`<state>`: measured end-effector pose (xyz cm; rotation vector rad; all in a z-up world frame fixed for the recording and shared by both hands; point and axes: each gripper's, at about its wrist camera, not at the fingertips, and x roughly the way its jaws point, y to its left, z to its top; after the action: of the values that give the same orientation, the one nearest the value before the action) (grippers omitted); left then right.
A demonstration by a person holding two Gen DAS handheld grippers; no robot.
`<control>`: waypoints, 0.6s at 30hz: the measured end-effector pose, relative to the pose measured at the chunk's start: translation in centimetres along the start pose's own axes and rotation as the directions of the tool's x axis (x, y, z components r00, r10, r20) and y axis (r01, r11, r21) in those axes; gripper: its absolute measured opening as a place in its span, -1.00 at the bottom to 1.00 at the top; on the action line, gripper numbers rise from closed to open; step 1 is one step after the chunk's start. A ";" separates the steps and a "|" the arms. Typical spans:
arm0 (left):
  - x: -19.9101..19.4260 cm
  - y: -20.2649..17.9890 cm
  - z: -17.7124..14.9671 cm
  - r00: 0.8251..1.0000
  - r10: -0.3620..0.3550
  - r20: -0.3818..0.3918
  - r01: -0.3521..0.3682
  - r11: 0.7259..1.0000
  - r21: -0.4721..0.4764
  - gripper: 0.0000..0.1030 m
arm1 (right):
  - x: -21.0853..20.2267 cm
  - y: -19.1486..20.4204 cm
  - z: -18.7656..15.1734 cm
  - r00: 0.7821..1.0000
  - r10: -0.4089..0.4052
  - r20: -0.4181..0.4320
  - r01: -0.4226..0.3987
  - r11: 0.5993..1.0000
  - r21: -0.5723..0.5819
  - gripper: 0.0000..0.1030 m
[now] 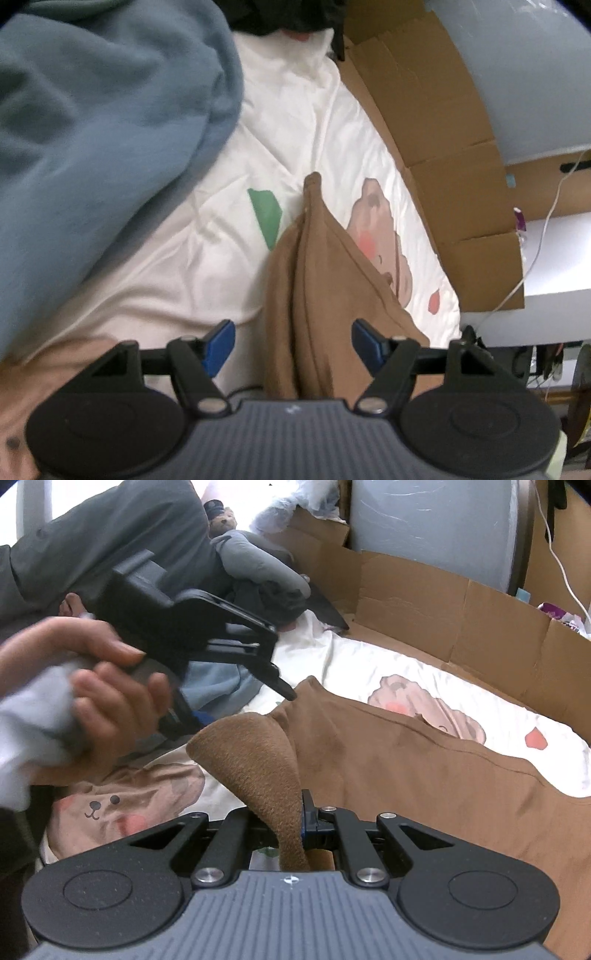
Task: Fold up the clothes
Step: 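Close the right tool on the T-shirt edge while the left tool holds its corner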
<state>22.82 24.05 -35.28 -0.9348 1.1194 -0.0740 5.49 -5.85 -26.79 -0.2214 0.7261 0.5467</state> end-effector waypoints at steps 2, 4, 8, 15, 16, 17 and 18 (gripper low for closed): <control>0.9 -0.5 0.4 1.000 0.013 0.005 -0.013 1.000 0.027 0.40 | 0.0 -0.1 0.0 1.000 0.006 -0.003 -0.006 1.000 0.003 -0.89; 2.0 -0.8 0.9 1.000 0.018 -0.016 -0.017 0.999 0.045 0.40 | 0.1 -0.2 -0.1 1.000 0.013 -0.007 -0.012 1.000 0.014 -0.89; 3.9 -0.4 1.4 0.998 0.042 -0.048 -0.041 0.998 0.038 0.33 | 0.4 -0.2 -0.1 0.999 0.029 -0.024 -0.029 0.999 0.031 -0.89; 4.9 1.0 2.2 0.998 0.014 -0.066 -0.013 1.000 0.013 -0.57 | 1.5 0.2 0.1 0.991 0.087 -0.100 -0.089 0.996 -0.012 -0.89; 4.8 1.0 2.3 0.998 0.009 -0.063 -0.008 1.000 0.015 -0.60 | 1.7 0.0 0.4 0.990 0.095 -0.107 -0.097 0.995 -0.009 -0.89; 4.8 1.1 2.5 0.998 0.006 -0.064 -0.005 1.000 0.009 -0.62 | 1.8 -0.2 0.6 0.989 0.101 -0.111 -0.103 0.995 -0.011 -0.89; 4.8 1.2 2.7 0.998 0.003 -0.064 -0.003 1.000 0.003 -0.66 | 1.9 -0.4 0.9 0.988 0.104 -0.111 -0.107 0.994 -0.017 -0.89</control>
<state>26.80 24.08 -39.27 -0.9332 1.1800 -0.1040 7.37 -5.10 -27.40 -0.2369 0.8426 0.6478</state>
